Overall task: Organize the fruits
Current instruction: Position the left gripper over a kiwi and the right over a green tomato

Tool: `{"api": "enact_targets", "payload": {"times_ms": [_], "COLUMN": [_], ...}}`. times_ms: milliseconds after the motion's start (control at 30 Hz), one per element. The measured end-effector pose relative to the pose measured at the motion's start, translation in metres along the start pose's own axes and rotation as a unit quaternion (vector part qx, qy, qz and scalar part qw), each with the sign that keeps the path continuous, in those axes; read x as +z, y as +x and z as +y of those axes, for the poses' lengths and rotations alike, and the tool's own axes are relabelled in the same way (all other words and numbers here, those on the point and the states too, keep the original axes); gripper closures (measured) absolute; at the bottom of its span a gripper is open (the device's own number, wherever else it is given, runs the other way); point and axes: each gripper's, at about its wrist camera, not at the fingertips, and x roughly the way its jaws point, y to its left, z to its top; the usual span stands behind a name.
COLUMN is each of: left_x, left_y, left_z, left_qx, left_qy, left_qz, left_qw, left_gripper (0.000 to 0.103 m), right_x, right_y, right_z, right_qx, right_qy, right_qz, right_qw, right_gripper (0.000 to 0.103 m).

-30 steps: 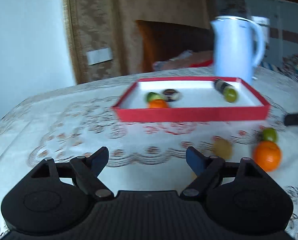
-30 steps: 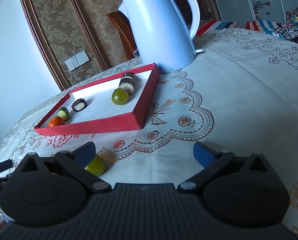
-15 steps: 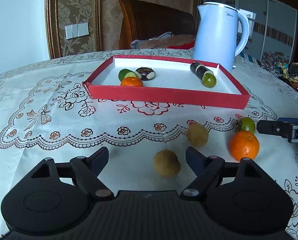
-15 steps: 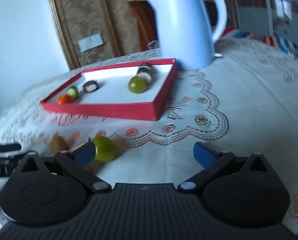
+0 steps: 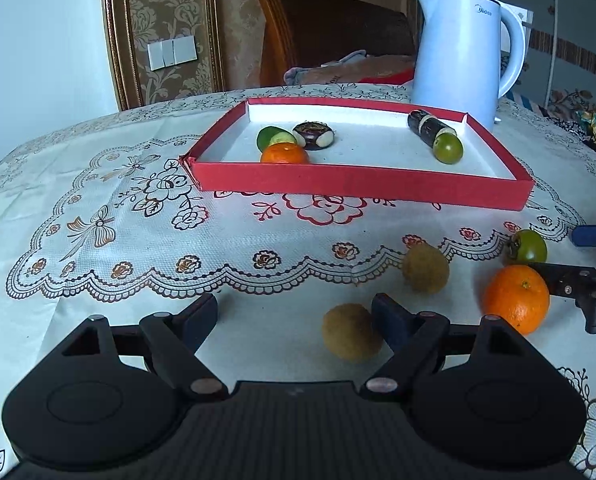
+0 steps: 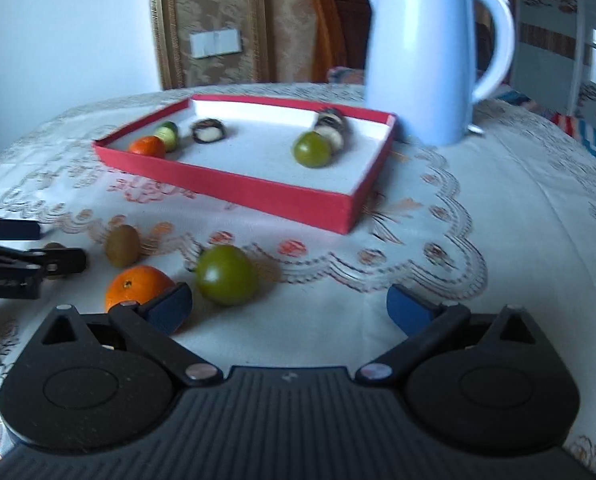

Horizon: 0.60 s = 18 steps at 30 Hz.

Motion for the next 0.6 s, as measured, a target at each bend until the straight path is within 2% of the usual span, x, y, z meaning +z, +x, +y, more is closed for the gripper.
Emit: {"api": "enact_targets", "payload": {"times_ms": [67,100,333,600], "left_x": [0.0015,0.0016,0.0002,0.0], "left_y": [0.0015,0.0021,0.003,0.003], "left_z": [0.0001,0.0005,0.0,-0.0002], "left_qx": [0.006,0.006,0.006,0.006], "left_qy": [-0.002,-0.002,-0.001,-0.002], "left_qz": [-0.001,-0.001,-0.003,-0.005], "left_qw": [1.0,1.0,1.0,1.0], "left_gripper": [0.018,0.018,0.018,0.018], "right_x": [0.0034,0.005,0.0056,0.0063], "right_y": [0.0039,0.0073,0.0111,0.0103], "right_z": [0.0053,0.0081,0.0018,0.0025], "right_qx": [-0.01,-0.013,0.009,0.022], "right_qy": [-0.014,-0.022,-0.005,-0.001], "right_qz": [-0.001,0.003,0.008,0.002], "right_qw": [1.0,1.0,1.0,1.0], "right_gripper": [0.001,0.007,0.01,0.03]}}
